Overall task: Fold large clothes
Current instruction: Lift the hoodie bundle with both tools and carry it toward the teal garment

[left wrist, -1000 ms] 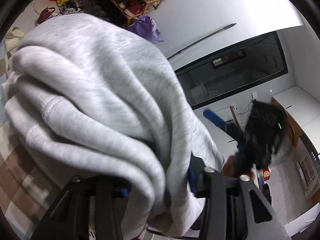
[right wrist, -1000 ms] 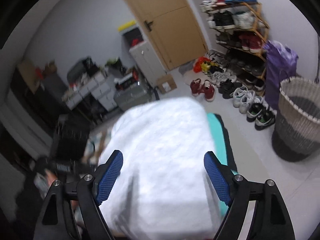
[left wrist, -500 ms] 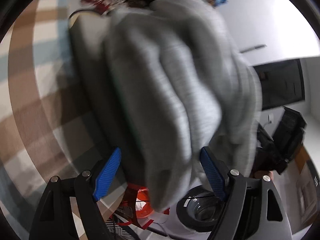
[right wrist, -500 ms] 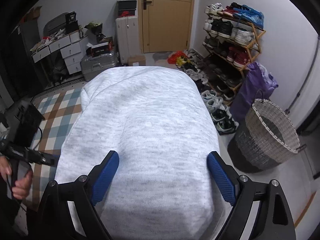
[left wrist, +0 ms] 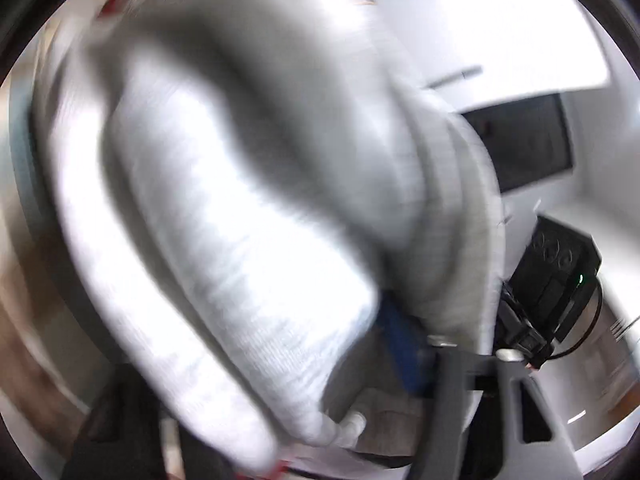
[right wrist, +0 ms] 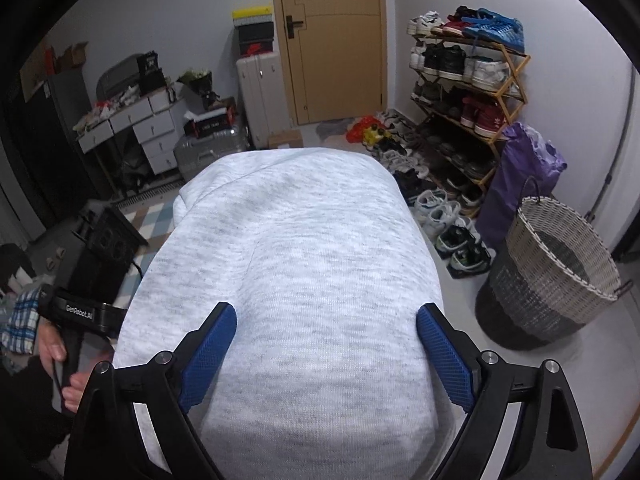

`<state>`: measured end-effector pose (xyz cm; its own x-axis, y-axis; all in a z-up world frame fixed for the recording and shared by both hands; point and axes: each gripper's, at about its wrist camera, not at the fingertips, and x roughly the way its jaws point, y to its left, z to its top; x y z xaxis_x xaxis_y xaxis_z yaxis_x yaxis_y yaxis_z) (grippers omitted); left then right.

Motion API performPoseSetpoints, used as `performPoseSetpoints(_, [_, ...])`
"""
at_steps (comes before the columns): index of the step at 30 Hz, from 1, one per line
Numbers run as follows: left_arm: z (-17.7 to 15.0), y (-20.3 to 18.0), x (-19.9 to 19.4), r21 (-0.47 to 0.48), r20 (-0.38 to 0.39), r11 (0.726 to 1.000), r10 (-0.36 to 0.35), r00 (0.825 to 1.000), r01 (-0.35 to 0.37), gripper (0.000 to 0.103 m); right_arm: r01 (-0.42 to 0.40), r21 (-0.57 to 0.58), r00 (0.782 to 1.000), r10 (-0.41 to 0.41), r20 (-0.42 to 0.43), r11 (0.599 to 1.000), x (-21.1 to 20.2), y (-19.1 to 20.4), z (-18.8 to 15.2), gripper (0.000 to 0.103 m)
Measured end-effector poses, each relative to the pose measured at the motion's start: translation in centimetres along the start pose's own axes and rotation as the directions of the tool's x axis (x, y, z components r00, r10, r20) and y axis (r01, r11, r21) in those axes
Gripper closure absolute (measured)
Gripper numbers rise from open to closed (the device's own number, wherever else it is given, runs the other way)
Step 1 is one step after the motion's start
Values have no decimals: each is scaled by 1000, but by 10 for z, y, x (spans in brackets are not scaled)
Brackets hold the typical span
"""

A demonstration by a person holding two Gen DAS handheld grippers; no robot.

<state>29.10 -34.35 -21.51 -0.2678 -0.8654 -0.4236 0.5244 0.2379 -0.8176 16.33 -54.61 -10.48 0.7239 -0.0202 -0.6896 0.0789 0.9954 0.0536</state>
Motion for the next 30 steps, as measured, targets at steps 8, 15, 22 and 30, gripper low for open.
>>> performPoseSetpoints(8, [1,-11,-12,-1,-89,998,69,994,-69,69,-190,182,982,184,52,965,-14,-62,3,20])
performPoseSetpoints(15, [-18,31,-26,-174,-68,980,-105,992,92,64,-301,447,936,351,-31,842,32,-144,-13,9])
performPoseSetpoints(22, [23,12,-7,-121,-85,991,-61,994,51,63,-563,577,744,667,42,592,78,-149,-31,1])
performPoseSetpoints(30, [35,-24,19,-49,-95,999,-18,995,13,63,-594,461,768,636,80,659,65,-126,-19,10])
